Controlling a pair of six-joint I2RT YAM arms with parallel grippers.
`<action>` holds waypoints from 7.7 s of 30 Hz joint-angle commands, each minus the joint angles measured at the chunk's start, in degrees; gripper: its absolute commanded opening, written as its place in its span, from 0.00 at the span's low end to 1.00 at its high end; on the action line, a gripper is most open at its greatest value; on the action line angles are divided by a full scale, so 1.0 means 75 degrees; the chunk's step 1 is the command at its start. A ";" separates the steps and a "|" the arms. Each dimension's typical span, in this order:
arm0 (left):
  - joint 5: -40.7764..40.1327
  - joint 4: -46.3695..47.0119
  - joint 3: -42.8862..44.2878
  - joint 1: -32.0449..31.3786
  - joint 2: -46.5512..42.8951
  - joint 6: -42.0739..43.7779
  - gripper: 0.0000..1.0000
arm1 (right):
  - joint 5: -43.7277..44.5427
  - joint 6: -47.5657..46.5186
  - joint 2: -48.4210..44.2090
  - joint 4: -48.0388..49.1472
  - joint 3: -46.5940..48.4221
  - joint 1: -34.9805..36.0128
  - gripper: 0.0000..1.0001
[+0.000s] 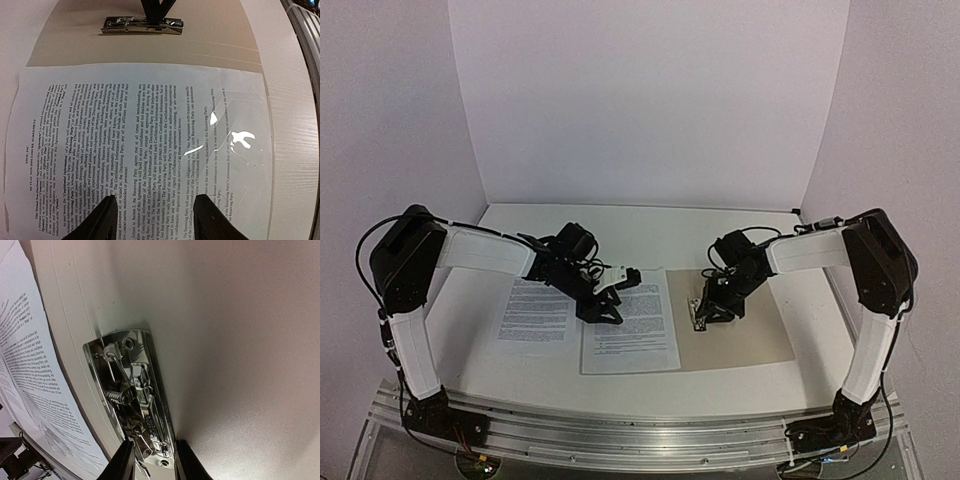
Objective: Put the files into the folder
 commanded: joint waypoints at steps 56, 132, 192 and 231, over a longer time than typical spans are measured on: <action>-0.2089 0.1436 0.1700 -0.1247 0.2639 -0.2237 0.45 | 0.0826 0.0508 0.0081 0.0326 -0.0848 0.0119 0.23; -0.1174 -0.1941 0.6434 -0.1143 0.4357 -0.9263 0.38 | -0.1767 0.0490 -0.0135 0.1558 -0.1277 0.0271 0.10; -0.1757 -0.2482 0.6463 -0.0919 0.4648 -0.9585 0.00 | -0.0469 0.0841 0.1143 0.1711 -0.2076 0.0378 0.00; -0.2200 -0.2397 0.6084 -0.0919 0.4613 -0.8651 0.00 | 0.0823 0.1406 -0.0138 0.1052 -0.1661 0.0368 0.00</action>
